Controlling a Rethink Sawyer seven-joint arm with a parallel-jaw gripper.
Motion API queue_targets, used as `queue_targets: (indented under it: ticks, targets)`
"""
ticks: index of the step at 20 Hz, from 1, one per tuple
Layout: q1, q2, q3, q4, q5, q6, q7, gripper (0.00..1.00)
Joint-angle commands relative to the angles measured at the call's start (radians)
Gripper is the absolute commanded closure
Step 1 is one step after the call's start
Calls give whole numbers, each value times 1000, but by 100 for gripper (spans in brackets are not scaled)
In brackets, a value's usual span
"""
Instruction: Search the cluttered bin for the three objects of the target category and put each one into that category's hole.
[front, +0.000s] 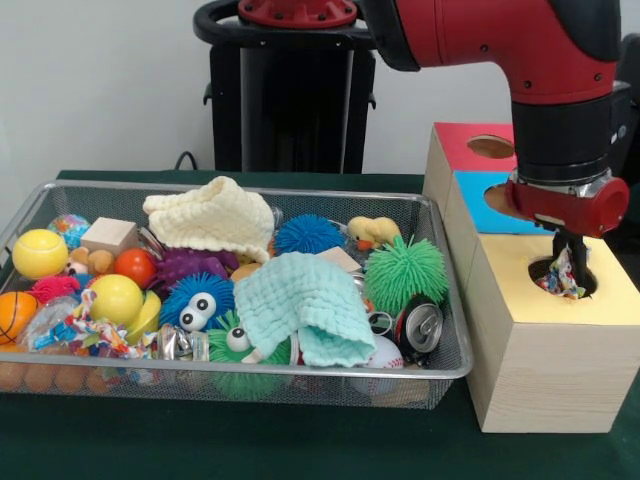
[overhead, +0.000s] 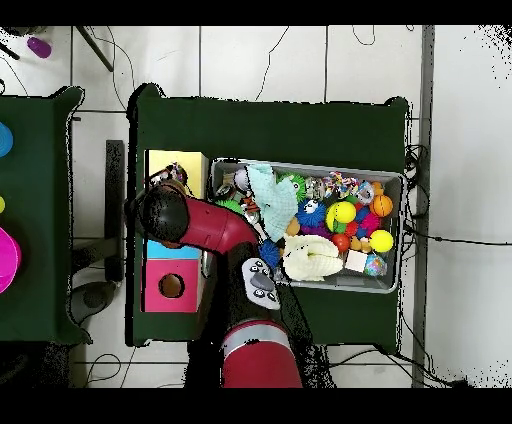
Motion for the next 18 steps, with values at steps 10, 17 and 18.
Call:
queue_targets:
  ticks: [10,17,18]
  targets:
    - [39,227,35,78,-153,-136,20,100]
    - [45,227,27,86,-157,-170,60,0]
    - [49,226,23,87,-152,-175,68,0]
